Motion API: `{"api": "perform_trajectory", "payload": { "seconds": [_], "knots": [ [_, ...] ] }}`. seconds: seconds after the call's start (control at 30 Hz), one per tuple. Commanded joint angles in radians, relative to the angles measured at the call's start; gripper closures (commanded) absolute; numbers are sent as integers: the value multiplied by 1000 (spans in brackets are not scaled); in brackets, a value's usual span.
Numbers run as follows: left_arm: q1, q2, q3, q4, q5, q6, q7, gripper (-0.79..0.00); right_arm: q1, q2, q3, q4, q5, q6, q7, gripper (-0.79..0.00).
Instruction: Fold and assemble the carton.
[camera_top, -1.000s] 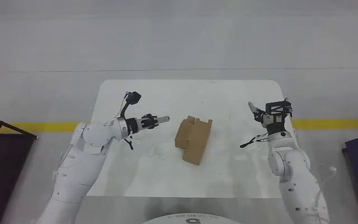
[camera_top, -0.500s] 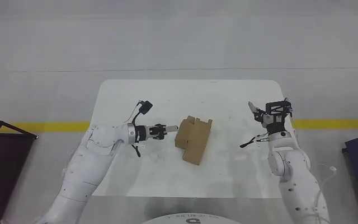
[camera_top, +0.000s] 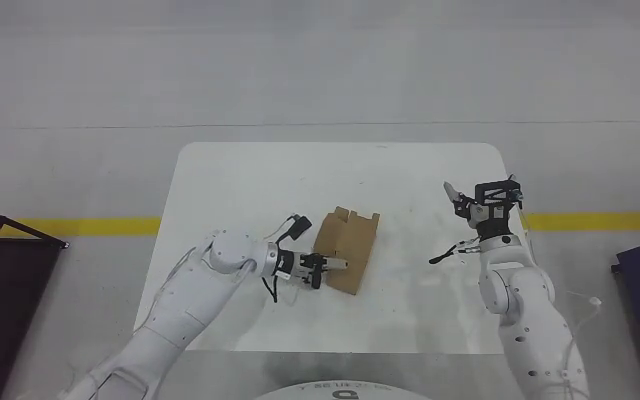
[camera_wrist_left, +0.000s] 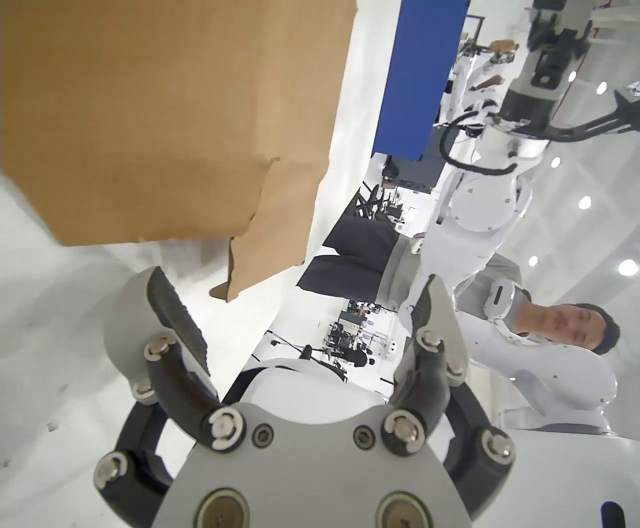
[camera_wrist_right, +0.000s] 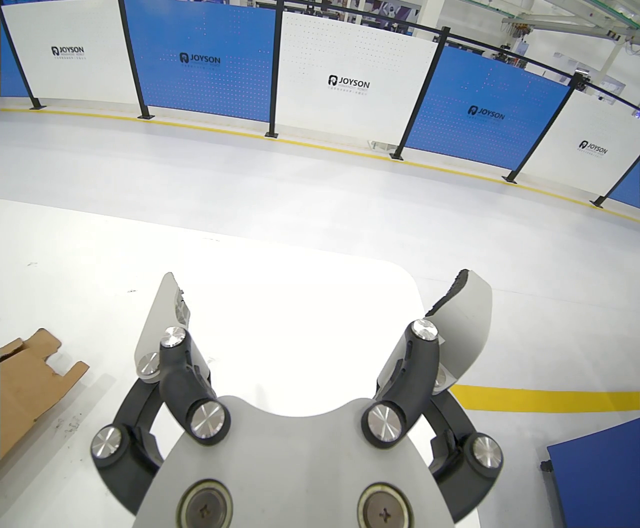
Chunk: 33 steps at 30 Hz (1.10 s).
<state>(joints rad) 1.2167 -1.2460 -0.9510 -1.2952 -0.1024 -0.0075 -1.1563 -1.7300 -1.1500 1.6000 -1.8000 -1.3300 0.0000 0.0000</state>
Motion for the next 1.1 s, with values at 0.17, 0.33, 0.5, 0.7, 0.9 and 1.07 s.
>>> {"api": "perform_trajectory", "payload": {
  "seconds": [0.17,0.33,0.5,0.7,0.9,1.07],
  "knots": [
    [-36,-12,50,64,-33,-5,-22,-431,0,0,0,0,0,0,0,-785],
    [-55,-18,69,102,-64,-18,-30,-231,0,0,0,0,0,0,0,-785],
    [-66,-22,80,126,-106,-41,-41,0,0,0,0,0,0,0,0,-785],
    [-79,-27,95,146,-130,-71,-37,0,0,0,0,0,0,0,0,-785],
    [-92,-31,111,156,-114,-77,4,-259,0,0,0,0,0,0,0,-785],
    [-86,-28,115,144,-88,-44,39,-477,0,0,0,0,0,0,0,-785]
  ]
}}
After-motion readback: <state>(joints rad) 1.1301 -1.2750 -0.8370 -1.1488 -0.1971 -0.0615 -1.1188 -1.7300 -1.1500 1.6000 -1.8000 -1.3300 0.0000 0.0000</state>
